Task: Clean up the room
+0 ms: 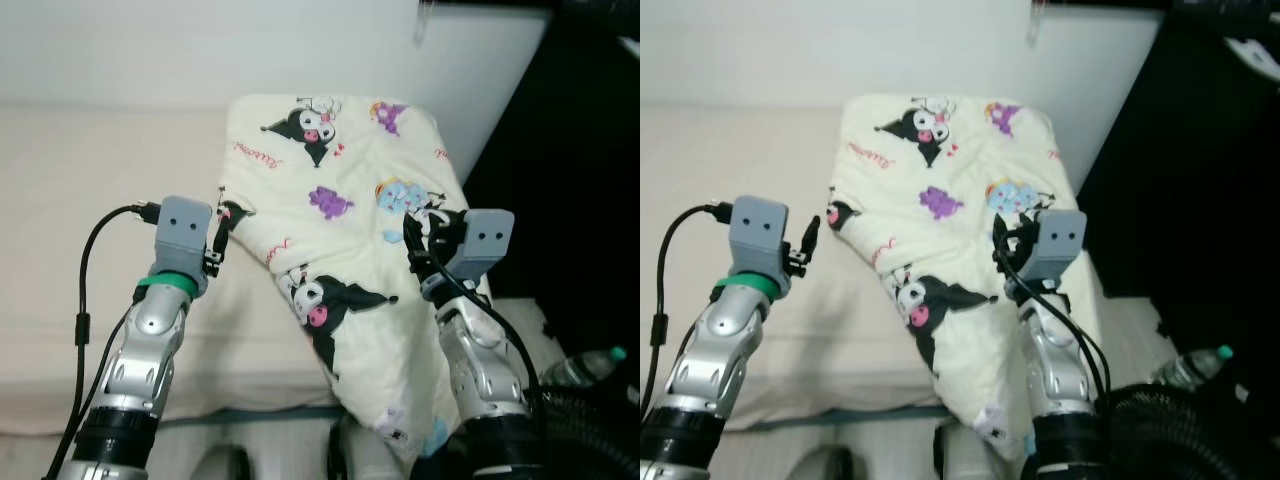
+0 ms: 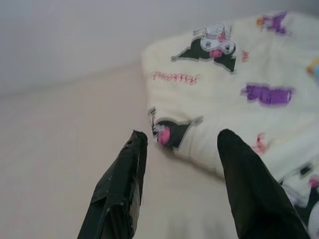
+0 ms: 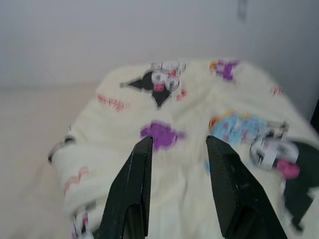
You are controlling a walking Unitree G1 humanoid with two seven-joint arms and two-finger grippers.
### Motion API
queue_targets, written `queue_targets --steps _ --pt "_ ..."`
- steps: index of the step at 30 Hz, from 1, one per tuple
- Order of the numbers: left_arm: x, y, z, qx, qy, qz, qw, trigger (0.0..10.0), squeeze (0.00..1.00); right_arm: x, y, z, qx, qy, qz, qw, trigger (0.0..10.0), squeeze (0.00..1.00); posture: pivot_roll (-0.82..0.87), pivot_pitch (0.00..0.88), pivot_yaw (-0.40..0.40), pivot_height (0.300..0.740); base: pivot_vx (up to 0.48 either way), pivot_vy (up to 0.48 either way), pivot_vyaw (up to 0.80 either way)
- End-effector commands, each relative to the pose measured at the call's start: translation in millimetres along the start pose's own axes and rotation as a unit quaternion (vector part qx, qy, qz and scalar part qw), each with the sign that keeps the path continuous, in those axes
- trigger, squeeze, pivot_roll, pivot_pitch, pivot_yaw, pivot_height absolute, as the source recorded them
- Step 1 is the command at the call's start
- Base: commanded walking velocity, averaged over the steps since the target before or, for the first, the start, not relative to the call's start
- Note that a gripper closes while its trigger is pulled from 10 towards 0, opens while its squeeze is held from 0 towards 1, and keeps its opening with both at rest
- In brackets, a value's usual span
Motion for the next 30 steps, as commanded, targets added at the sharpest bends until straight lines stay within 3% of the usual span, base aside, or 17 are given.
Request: queue_targets --steps 1,10,16,20,26,29,30 --pt "-0.3 2.5 -7.4 0.016 -0.004 -0.003 1.000 10.0 0.00 -4.6 3.4 -5.4 0.013 -0.003 -0.011 1.000 10.0 0.00 -0.14 0.086 0.056 0.593 0.000 0.000 0.00" --pt "-0.9 3.1 -7.6 0.018 -0.005 -0.005 1.000 10.0 0.00 -20.8 4.8 -5.3 0.023 0.004 -0.052 0.998 10.0 0.00 -0.14 0.095 0.059 0.593 0.000 0.000 0.00" --pt "-1.3 5.4 -8.5 0.022 -0.007 -0.010 1.000 10.0 0.00 -62.5 11.7 2.5 0.022 0.032 -0.127 0.991 10.0 0.00 -0.14 0.123 0.065 0.593 0.000 0.000 0.00" --pt "-0.9 7.5 -9.1 0.024 -0.008 -0.011 1.000 10.0 0.00 -73.2 12.9 3.1 0.025 0.030 -0.140 0.989 10.0 0.00 -0.14 0.133 0.065 0.593 0.000 0.000 0.00" --pt "0.8 10.9 -9.4 0.027 -0.011 -0.012 1.000 10.0 0.00 -83.7 9.6 -12.9 0.062 -0.016 -0.134 0.989 10.0 0.00 -0.12 0.156 0.063 0.593 0.000 0.000 0.00" --pt "3.6 14.3 -9.6 0.030 -0.014 -0.009 0.999 10.0 0.00 -106.0 11.0 -38.5 0.123 -0.089 -0.170 0.974 10.0 0.00 -0.10 0.177 0.059 0.593 0.000 0.000 0.00" --pt "3.6 14.3 -9.6 0.030 -0.014 -0.009 0.999 10.0 0.00 -106.0 11.0 -38.5 0.123 -0.089 -0.170 0.974 10.0 0.00 -0.10 0.177 0.059 0.593 0.000 0.000 0.00"
Point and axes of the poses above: a point about 5 cm out from each wrist's last joint towards the gripper, its own y axis pointing back from the gripper into the wrist, its own z axis along the axis of the wrist's last joint, x = y × z, the point moved 3 cm from there along -y, pointing out of the wrist towards the gripper, and after that the axes turned 6 degrees about y, right-handed, at the moved point
